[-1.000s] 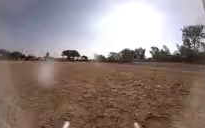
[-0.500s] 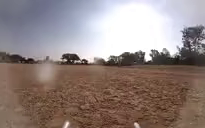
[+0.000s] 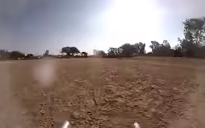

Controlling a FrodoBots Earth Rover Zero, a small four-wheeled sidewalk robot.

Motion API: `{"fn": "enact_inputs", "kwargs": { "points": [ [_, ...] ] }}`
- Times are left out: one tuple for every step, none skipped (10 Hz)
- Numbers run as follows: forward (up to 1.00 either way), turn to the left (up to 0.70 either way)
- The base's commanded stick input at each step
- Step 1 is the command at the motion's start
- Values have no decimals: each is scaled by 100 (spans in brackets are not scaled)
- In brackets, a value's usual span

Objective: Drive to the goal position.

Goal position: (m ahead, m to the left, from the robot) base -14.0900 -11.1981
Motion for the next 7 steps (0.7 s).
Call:
{"fn": "enact_inputs", "kwargs": {
  "points": [
    [70,0],
    [70,0],
    [70,0],
    [70,0],
    [70,0],
    [70,0],
    [70,0]
  ]
}}
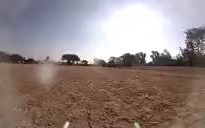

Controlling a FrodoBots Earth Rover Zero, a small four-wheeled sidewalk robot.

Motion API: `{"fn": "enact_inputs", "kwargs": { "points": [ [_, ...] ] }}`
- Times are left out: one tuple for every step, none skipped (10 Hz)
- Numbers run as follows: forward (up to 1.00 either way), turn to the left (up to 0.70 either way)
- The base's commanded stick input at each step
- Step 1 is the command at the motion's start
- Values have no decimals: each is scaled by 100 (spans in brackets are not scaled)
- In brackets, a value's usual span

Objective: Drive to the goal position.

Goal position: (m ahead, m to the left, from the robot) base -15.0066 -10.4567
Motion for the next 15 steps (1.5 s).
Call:
{"fn": "enact_inputs", "kwargs": {
  "points": [
    [0,0],
    [0,0],
    [0,0],
    [0,0],
    [0,0],
    [0,45],
    [0,45],
    [-70,27],
    [-70,27],
    [-11,42],
    [-43,34],
    [-66,28],
    [-34,36],
    [-2,45],
    [0,45]
  ]
}}
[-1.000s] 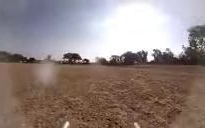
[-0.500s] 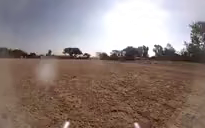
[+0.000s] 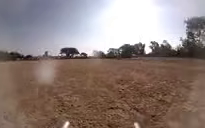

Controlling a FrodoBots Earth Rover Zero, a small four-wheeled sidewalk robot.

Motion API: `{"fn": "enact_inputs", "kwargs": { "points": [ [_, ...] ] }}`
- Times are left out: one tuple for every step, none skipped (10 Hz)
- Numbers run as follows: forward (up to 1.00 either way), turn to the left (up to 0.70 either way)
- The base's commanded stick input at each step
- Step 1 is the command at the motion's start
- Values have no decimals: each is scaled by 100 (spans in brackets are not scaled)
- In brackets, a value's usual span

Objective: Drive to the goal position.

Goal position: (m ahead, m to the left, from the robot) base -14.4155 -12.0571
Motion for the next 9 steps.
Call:
{"fn": "enact_inputs", "kwargs": {
  "points": [
    [0,45],
    [0,45],
    [0,45],
    [0,45],
    [0,45],
    [0,45],
    [0,45],
    [0,45],
    [0,45]
  ]
}}
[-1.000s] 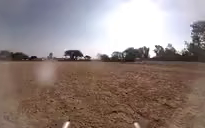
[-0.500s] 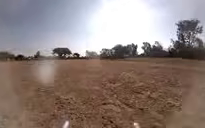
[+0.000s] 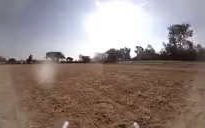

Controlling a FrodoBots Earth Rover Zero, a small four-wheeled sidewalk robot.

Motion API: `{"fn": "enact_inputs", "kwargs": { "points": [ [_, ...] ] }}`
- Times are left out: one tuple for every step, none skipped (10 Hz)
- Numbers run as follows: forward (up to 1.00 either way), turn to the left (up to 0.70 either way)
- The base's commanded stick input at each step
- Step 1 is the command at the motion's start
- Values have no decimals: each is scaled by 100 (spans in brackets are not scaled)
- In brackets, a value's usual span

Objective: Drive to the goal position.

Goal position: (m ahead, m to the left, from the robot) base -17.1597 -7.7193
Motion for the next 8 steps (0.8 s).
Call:
{"fn": "enact_inputs", "kwargs": {
  "points": [
    [0,45],
    [0,45],
    [0,45],
    [0,45],
    [0,45],
    [0,45],
    [0,45],
    [0,45]
  ]
}}
